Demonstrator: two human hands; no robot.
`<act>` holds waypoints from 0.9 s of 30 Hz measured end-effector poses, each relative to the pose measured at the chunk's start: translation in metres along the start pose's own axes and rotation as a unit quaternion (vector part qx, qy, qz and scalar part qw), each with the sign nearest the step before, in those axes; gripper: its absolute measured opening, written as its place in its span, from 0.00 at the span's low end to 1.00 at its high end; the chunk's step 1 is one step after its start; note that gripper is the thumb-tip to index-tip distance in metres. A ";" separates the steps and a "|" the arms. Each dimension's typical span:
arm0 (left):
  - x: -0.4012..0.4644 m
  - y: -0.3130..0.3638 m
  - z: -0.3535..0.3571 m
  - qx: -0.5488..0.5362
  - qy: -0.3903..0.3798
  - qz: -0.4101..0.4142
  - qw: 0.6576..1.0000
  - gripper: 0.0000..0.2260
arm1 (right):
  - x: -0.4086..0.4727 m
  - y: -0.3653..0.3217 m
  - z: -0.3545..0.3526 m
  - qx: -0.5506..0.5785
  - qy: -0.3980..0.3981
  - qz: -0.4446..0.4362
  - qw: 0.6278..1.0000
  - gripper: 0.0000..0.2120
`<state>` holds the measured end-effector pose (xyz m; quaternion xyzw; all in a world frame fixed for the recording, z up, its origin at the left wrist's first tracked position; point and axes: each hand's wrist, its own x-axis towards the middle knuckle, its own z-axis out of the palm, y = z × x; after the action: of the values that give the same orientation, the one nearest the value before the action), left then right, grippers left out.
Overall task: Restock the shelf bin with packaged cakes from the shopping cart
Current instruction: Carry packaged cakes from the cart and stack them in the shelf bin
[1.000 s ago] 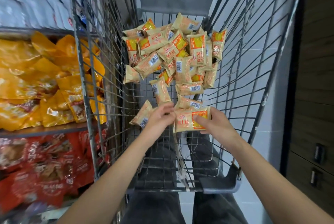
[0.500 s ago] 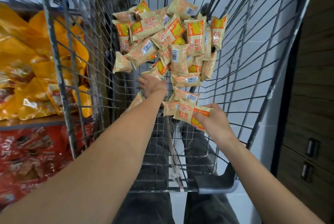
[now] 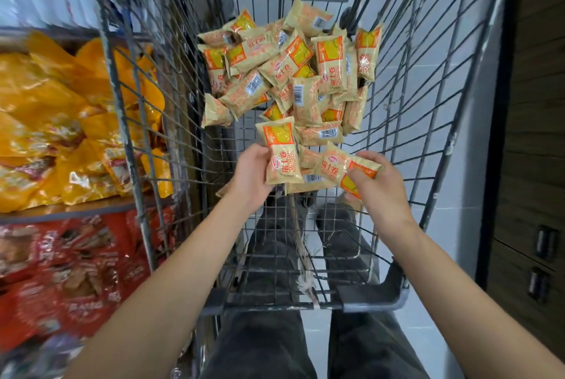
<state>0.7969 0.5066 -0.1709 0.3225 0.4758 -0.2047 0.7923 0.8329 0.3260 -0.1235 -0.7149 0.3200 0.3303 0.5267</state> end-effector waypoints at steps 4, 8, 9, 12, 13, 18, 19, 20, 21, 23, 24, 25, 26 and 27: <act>-0.019 -0.002 0.014 -0.009 -0.022 -0.006 1.000 0.18 | -0.008 -0.005 -0.001 0.040 0.014 0.011 0.999 0.09; -0.027 -0.011 0.022 0.002 0.010 -0.008 1.000 0.17 | -0.017 -0.007 0.000 0.101 0.024 0.048 0.993 0.11; -0.029 -0.012 0.023 -0.002 0.025 -0.006 1.000 0.14 | -0.019 -0.007 0.001 0.104 0.026 0.053 0.993 0.12; -0.032 -0.013 0.022 0.080 0.033 0.044 0.995 0.08 | -0.025 -0.008 0.004 0.097 0.025 0.049 0.994 0.12; -0.034 -0.011 0.021 0.148 0.017 0.074 0.986 0.08 | -0.027 -0.008 0.004 0.092 0.023 0.044 0.994 0.11; -0.036 0.007 0.001 0.580 -0.097 0.182 0.788 0.11 | -0.027 -0.010 0.000 0.063 0.009 0.029 0.998 0.11; -0.036 0.009 0.000 0.598 -0.117 0.176 0.774 0.12 | -0.026 -0.011 -0.002 0.061 0.000 0.037 0.997 0.11; -0.036 0.010 0.001 0.592 -0.136 0.167 0.777 0.12 | -0.025 -0.012 -0.003 0.054 -0.015 0.046 0.997 0.10; -0.035 0.010 0.003 0.585 -0.152 0.170 0.778 0.10 | -0.024 -0.013 -0.003 0.042 -0.037 0.054 0.997 0.10; -0.035 0.008 0.009 0.596 -0.171 0.196 0.760 0.07 | -0.023 -0.014 -0.002 0.021 -0.103 0.061 0.993 0.11; -0.034 0.007 0.013 0.585 -0.178 0.202 0.765 0.07 | -0.024 -0.015 -0.002 0.010 -0.137 0.065 0.988 0.14; -0.033 0.005 0.017 0.559 -0.183 0.203 0.783 0.07 | -0.024 -0.015 -0.002 -0.009 -0.165 0.066 0.984 0.21; -0.031 0.003 0.021 0.527 -0.183 0.204 0.805 0.07 | -0.024 -0.014 -0.003 -0.031 -0.189 0.061 0.980 0.27; -0.030 0.001 0.026 0.493 -0.181 0.206 0.825 0.08 | -0.024 -0.014 -0.003 -0.050 -0.210 0.053 0.975 0.31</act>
<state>0.7995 0.4898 -0.1354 0.7181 0.0820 -0.2988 0.6231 0.8310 0.3289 -0.0954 -0.6367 0.2227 0.5162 0.5278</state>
